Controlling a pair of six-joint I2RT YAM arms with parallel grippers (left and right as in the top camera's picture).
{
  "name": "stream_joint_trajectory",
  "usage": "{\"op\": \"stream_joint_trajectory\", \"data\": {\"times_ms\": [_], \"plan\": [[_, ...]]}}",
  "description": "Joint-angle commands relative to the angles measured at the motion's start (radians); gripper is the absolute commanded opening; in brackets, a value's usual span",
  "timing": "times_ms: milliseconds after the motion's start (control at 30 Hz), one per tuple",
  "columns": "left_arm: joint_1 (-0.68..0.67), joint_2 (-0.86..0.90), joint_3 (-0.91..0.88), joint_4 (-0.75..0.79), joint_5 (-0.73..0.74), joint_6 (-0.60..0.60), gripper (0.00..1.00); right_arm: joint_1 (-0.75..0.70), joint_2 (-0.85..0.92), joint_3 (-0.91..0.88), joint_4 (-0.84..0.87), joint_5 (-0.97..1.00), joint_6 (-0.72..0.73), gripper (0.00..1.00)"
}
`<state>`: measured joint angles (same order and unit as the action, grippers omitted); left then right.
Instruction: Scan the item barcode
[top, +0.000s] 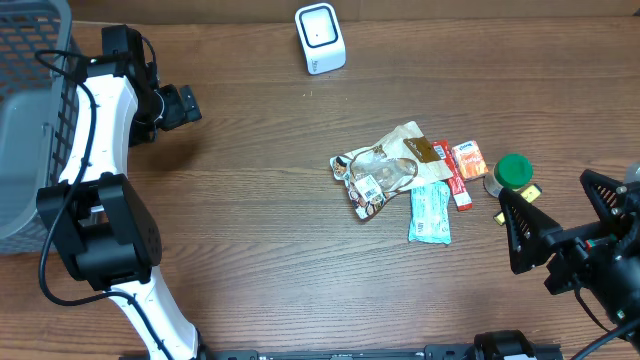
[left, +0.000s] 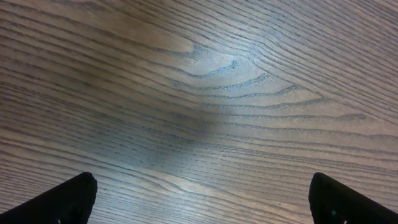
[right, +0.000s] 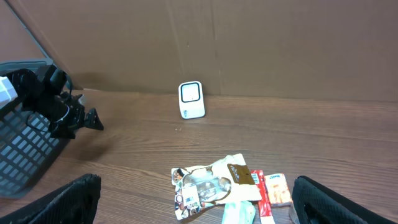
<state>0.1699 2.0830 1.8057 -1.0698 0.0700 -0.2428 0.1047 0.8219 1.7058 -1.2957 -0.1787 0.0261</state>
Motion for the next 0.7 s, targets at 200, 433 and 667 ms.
{"op": "stream_joint_trajectory", "data": {"times_ms": [200,433,667], "plan": [[-0.002,-0.042,0.019,0.002,-0.003,0.011,1.0,-0.002,-0.003,0.01,0.002,0.006,0.004,1.0],[-0.002,-0.042,0.019,0.002,-0.003,0.011,1.0,-0.002,-0.042,-0.019,0.016,0.05,-0.008,1.0],[-0.002,-0.042,0.019,0.002,-0.003,0.011,1.0,-0.001,-0.266,-0.268,0.232,0.1,-0.048,1.0]]}}
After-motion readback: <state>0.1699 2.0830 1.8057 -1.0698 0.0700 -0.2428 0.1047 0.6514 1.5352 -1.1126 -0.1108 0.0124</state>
